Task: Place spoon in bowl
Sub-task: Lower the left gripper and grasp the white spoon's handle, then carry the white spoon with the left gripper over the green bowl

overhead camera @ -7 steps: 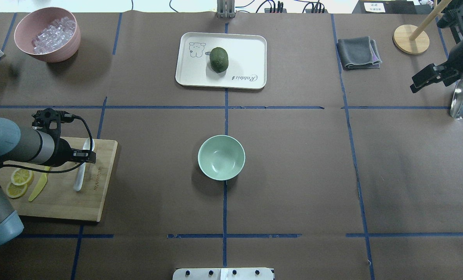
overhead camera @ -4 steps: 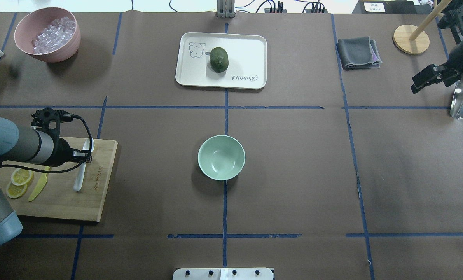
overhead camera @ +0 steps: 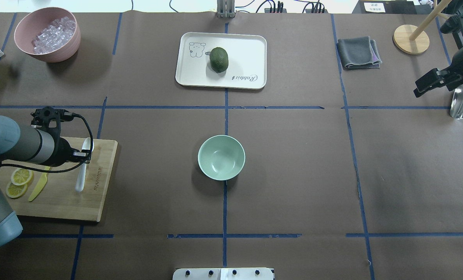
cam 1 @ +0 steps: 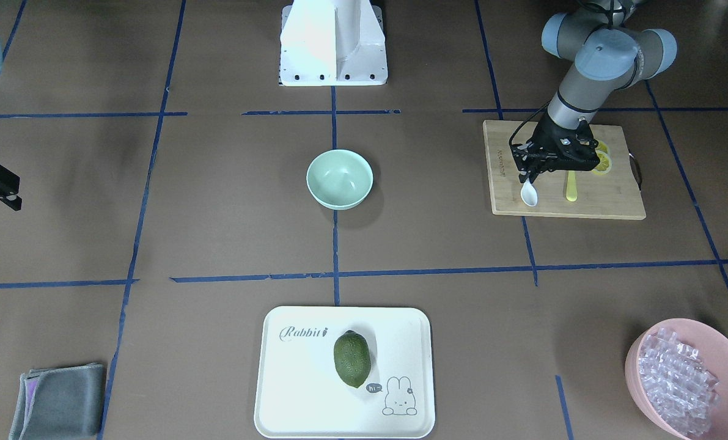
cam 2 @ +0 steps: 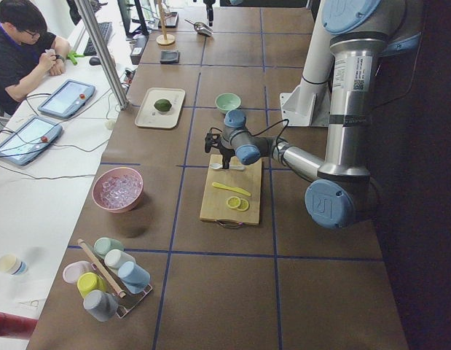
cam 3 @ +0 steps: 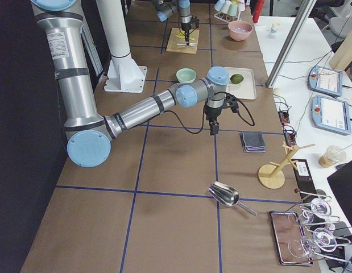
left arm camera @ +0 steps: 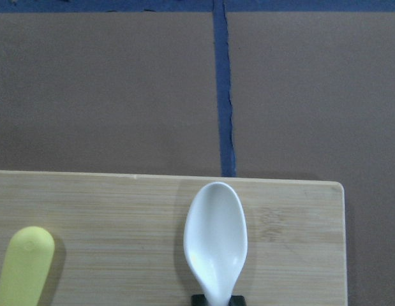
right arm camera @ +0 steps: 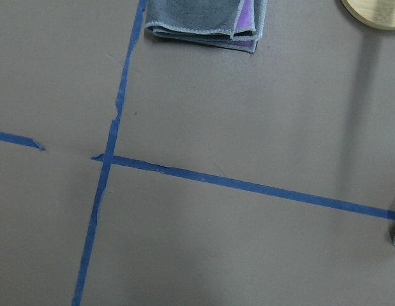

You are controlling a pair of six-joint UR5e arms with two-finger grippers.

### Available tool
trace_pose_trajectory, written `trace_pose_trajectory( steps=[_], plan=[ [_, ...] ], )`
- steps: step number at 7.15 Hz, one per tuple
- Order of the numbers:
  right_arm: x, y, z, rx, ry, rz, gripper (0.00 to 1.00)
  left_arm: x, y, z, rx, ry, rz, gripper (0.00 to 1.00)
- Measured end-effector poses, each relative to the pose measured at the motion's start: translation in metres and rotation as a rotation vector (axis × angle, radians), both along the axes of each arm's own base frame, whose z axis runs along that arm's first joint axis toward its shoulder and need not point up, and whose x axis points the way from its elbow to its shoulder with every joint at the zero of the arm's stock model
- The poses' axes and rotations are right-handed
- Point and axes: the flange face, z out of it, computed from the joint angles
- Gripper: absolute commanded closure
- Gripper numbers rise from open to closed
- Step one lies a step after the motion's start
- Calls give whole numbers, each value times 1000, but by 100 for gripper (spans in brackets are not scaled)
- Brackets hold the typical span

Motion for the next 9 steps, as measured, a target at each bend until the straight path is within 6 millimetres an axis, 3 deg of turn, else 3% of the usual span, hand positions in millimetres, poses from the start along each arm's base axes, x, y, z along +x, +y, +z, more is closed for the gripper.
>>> trace_pose_trajectory(
  steps=[2, 4, 6, 7, 8, 9],
  plan=[
    [0, 0, 1, -3, -2, -1, 0, -7, 10, -66, -44, -16, 26, 100],
    [0, 1, 1, -7, -10, -4, 0, 16, -1, -149, -70, 55, 13, 100],
    [0, 1, 3, -11, -10, -2, 0, 84, -6, -230, -212, 161, -38, 100],
    [0, 1, 3, -13, -9, 1, 0, 124, -8, -259, -269, 180, -48, 100],
    [1, 1, 3, -14, -9, 3, 0, 156, -9, -277, -301, 182, -48, 100],
    [1, 2, 3, -14, -9, 4, 0, 175, -7, -287, -311, 179, -46, 100]
  ],
)
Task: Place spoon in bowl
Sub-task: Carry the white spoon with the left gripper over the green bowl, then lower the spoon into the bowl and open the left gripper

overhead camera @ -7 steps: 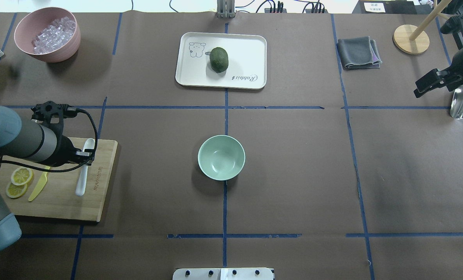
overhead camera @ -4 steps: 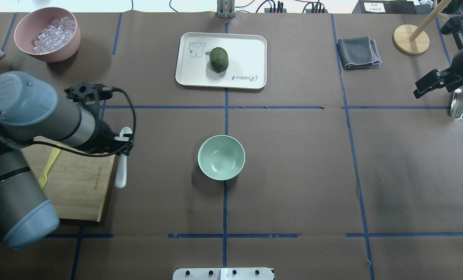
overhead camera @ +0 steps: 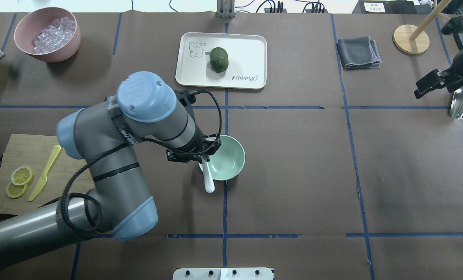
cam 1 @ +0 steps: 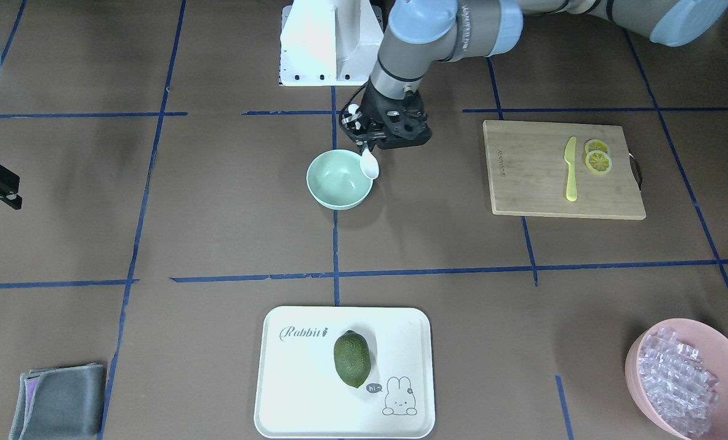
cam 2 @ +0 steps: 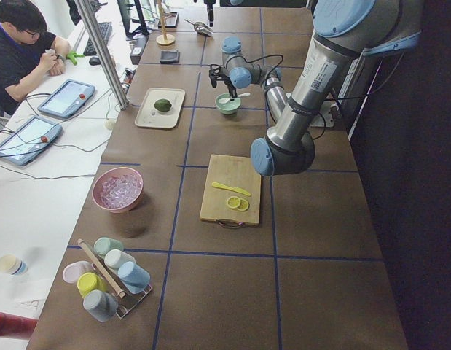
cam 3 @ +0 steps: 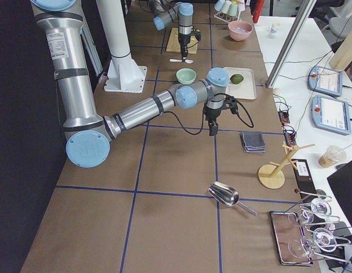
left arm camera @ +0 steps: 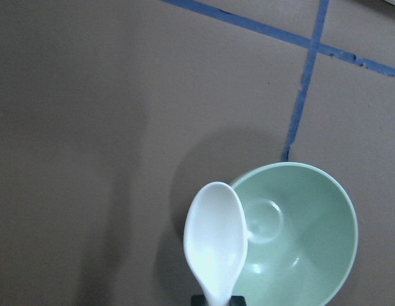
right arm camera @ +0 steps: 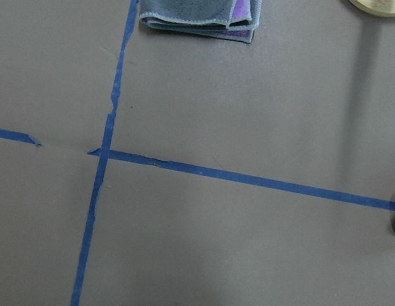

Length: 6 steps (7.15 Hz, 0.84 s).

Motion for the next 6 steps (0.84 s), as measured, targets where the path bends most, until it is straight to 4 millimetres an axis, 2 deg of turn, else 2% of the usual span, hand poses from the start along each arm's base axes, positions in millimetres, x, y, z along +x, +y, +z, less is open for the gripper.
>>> trace_pose_trajectory(
  steps=[2, 3, 4, 5, 6],
  plan=[
    [0, 0, -1, 1, -1, 0, 0, 16, 3, -7, 1, -4, 4, 99],
    [0, 1, -1, 0, -2, 1, 0, 22, 5, -10, 1, -5, 9, 92],
    [0, 1, 0, -1, -2, 1, 0, 27, 4, -10, 1, -10, 13, 25],
    [1, 1, 0, -2, -1, 1, 0, 31, 3, -8, 4, -10, 15, 0],
    [1, 2, 1, -3, -1, 2, 0, 33, 1, -7, 13, -3, 9, 0]
  ],
)
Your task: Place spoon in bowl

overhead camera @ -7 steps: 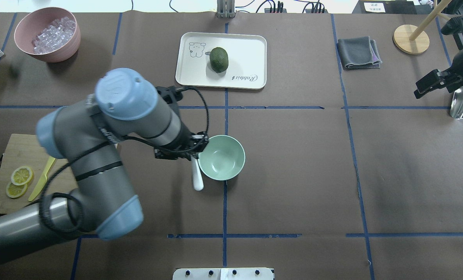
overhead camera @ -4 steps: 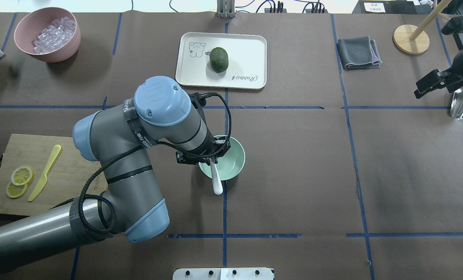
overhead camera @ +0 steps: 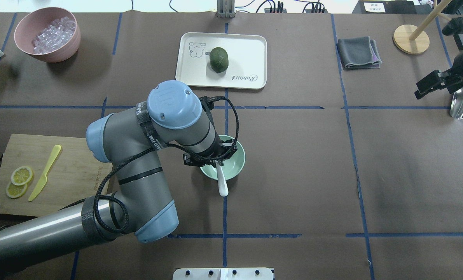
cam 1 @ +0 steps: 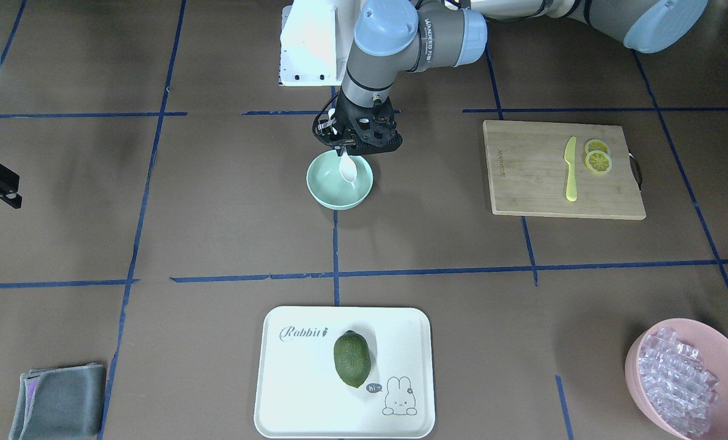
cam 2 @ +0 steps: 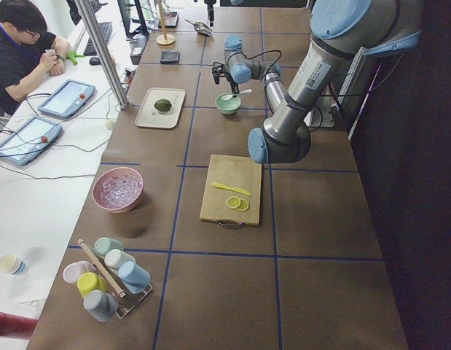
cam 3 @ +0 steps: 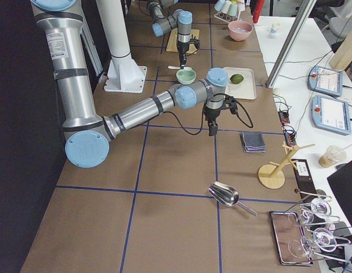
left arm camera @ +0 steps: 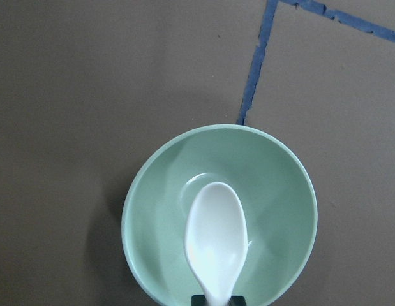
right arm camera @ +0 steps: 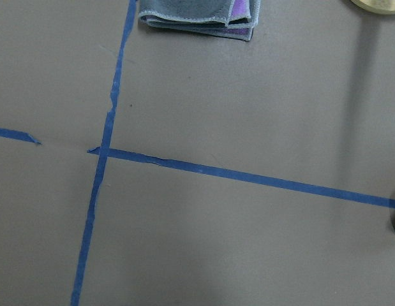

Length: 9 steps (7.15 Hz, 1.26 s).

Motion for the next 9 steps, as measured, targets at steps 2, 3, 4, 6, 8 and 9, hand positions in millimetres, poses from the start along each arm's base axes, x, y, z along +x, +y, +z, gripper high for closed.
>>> trace_pose_trajectory(
  steps=[2, 3, 4, 6, 8, 9],
  plan=[
    [0, 1, 0, 0, 0, 0, 0, -1, -4, 0, 18, 1, -29, 0],
    [1, 2, 1, -1, 0, 0, 0, -5, -7, 0, 24, 0, -40, 0],
    [4, 4, 5, -9, -3, 0, 0, -19, -14, 1, 29, -7, -47, 0],
    [30, 19, 35, -13, -34, 15, 0, -96, -28, 13, 115, -82, 13, 0],
    [75, 44, 83, 10, -33, 30, 0, -202, -50, 61, 216, -144, 99, 0],
    [110, 54, 113, 26, -24, 23, 0, -261, -67, 98, 249, -156, 143, 0]
  ],
)
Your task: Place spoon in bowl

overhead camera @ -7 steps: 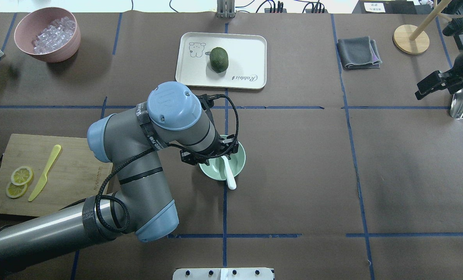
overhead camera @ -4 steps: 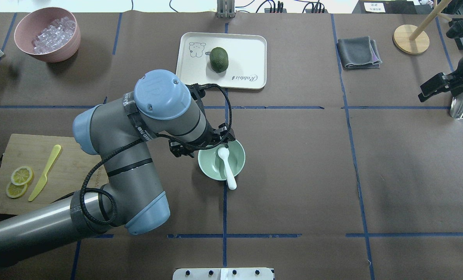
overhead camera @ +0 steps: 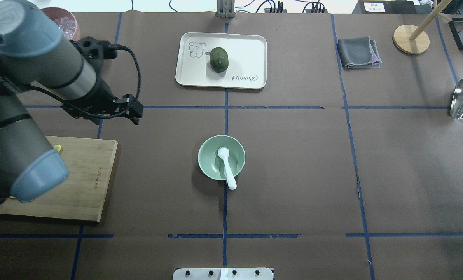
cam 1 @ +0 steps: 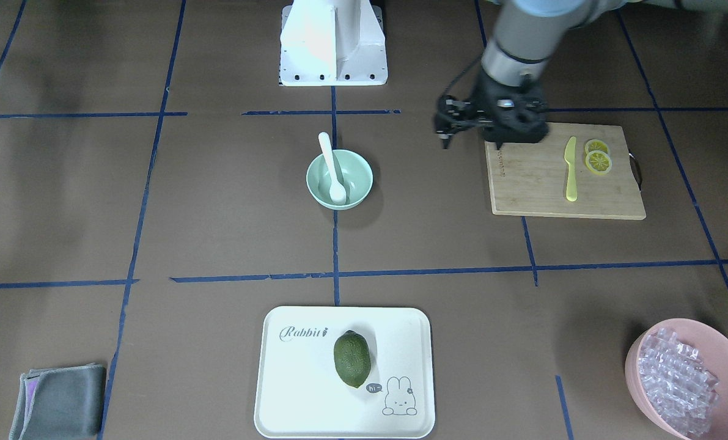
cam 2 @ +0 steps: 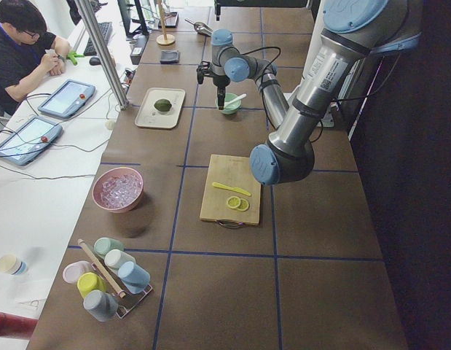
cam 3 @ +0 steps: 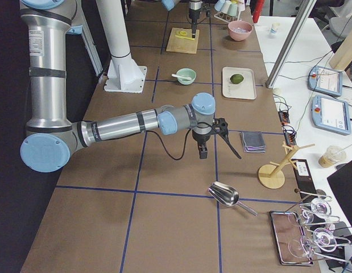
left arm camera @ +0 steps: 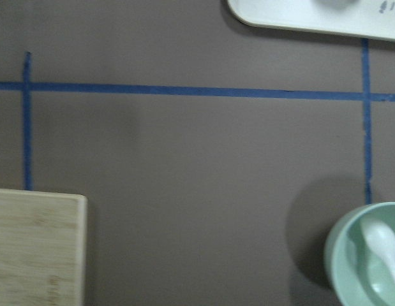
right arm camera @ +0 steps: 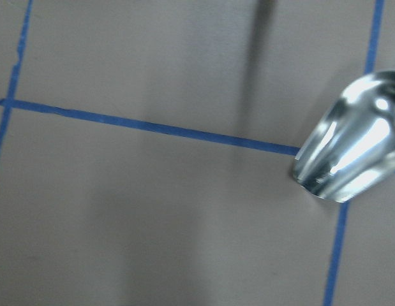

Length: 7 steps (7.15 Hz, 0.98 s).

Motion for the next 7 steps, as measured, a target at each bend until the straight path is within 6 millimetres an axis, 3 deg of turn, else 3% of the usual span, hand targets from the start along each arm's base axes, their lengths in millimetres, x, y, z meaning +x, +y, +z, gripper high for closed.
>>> trace_pose_trajectory(
  steps=[2, 3, 4, 5, 6, 7],
  plan=[
    [61, 10, 55, -6, -16, 12, 0, -113, -29, 80, 59, -31, 65, 0],
    [77, 14, 71, -23, -31, 28, 0, -162, -41, 125, 63, -48, 85, 0],
    [85, 17, 76, -30, -38, 40, 0, -209, -49, 173, 52, -65, 93, 0],
    [87, 18, 76, -27, -41, 45, 0, -267, -55, 233, 32, -69, 97, 0],
    [88, 19, 74, -22, -44, 48, 0, -312, -56, 285, 19, -51, 109, 0],
    [89, 20, 72, -22, -47, 50, 0, -343, -54, 334, 14, -29, 128, 0]
  ],
)
